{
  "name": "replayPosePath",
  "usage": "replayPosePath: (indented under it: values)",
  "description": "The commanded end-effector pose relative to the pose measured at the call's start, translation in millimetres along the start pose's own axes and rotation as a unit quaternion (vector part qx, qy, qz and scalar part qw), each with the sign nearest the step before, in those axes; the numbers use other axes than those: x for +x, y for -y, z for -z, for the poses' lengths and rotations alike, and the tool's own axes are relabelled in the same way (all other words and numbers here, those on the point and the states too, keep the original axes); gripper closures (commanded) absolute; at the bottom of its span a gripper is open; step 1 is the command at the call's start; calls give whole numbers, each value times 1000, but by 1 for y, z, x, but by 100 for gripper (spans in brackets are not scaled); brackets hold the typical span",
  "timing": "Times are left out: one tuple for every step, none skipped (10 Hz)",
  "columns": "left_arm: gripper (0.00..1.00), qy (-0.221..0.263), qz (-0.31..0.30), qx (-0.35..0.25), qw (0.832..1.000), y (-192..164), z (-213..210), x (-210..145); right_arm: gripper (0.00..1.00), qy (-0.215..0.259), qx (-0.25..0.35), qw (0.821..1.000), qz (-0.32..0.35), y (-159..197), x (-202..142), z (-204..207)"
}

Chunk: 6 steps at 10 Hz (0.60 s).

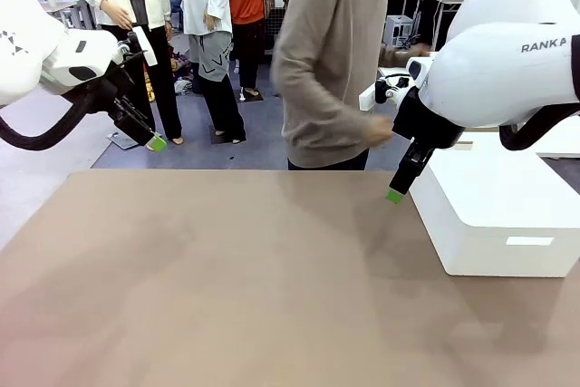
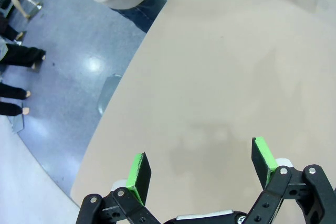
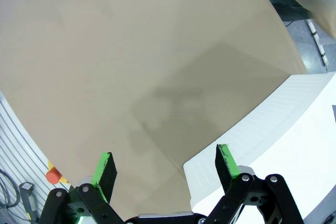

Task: Pack the shoes into the box.
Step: Press down on the lid of the Shoes Box.

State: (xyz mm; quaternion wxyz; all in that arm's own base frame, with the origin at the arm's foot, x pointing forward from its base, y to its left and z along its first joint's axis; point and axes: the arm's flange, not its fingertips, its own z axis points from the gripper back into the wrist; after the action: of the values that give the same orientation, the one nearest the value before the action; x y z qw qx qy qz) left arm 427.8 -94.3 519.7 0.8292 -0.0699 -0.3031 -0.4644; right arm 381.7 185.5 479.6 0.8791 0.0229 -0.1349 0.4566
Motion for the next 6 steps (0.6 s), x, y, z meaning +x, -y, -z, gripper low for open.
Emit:
replayPosePath:
  values:
    - [0,-5,-6,-2,1000,-1,-2,1,0,-2,-2,1000,2,0,-1,-2]
    - [0,-5,-6,-2,1000,-1,-2,1,0,-2,-2,1000,2,0,-1,-2]
    - [0,-5,-6,-2,1000,-1,-2,1,0,-2,-2,1000,2,0,-1,-2]
    - [0,-5,-6,-2,1000,-1,-2,1,0,-2,-2,1000,2,0,-1,-2]
    - [0,-5,-6,-2,1000,-1,-2,1,0,-2,-2,1000,2,0,-1,-2]
    - [0,-5,-6,-2,1000,-1,-2,1,0,-2,-2,1000,2,0,-1,-2]
